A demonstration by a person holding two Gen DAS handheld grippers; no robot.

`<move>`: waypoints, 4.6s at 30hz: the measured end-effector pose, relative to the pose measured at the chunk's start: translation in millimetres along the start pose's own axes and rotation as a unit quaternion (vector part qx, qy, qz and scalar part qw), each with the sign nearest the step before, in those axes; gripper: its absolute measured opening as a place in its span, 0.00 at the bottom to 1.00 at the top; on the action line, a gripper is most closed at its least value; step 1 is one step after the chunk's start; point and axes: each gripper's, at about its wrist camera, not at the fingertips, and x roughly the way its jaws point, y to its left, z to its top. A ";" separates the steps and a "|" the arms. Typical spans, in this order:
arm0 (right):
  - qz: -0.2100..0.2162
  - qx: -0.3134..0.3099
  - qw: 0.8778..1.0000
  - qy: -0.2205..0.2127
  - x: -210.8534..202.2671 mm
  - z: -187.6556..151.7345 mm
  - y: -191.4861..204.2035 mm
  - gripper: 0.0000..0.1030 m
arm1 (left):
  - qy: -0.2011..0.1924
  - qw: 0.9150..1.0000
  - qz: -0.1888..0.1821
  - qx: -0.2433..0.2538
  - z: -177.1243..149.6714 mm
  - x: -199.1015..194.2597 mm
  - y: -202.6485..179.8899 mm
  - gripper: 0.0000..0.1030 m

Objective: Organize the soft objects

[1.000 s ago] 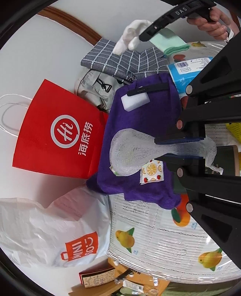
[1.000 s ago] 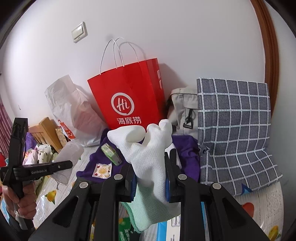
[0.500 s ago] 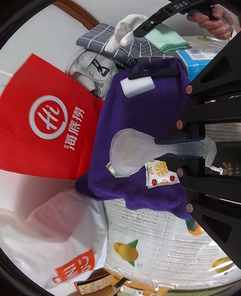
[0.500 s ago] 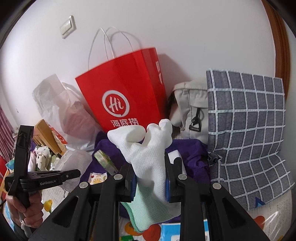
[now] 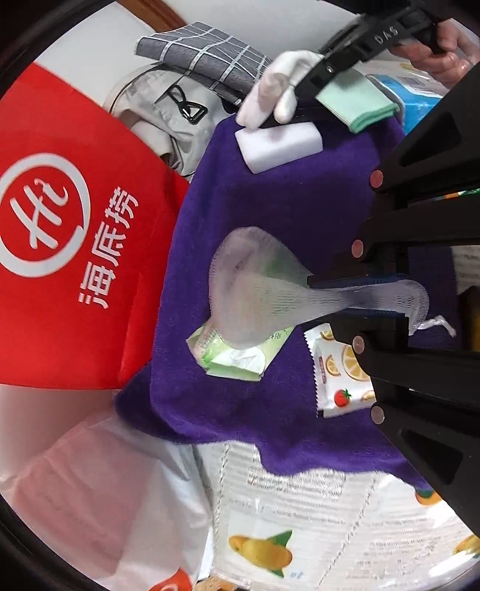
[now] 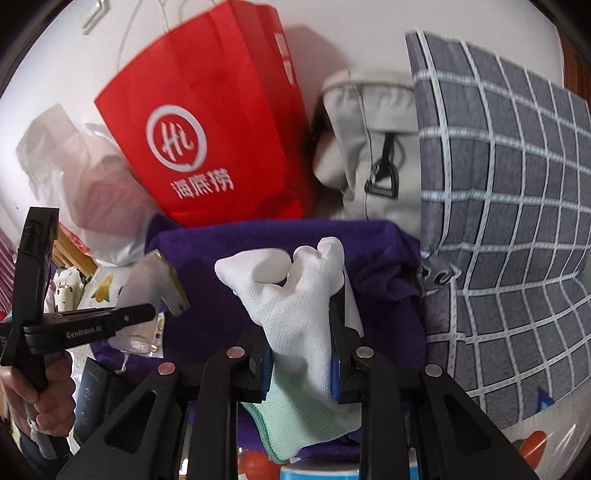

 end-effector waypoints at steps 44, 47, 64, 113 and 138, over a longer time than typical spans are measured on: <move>-0.002 -0.007 0.999 -0.039 -44.1 8.5 8.9 0.68 | -0.021 1.000 -0.007 0.000 2.0 -31.8 -6.5 0.53; -0.002 -0.020 0.999 -0.045 -61.7 1.7 17.6 0.68 | -0.026 1.000 0.001 0.008 -3.6 -42.2 -12.1 0.53; 0.042 -0.047 0.996 0.057 -99.1 -116.9 62.4 0.31 | -0.048 0.998 0.018 0.030 -110.5 -125.4 -8.9 0.53; 0.019 0.023 0.999 0.018 -117.0 -176.1 68.7 0.21 | -0.002 0.999 -0.051 -0.012 -250.7 -105.0 29.9 0.53; -0.015 0.004 0.999 0.050 -151.0 -274.1 -1.6 0.21 | -0.014 0.999 0.040 0.023 -299.2 -110.4 26.4 0.25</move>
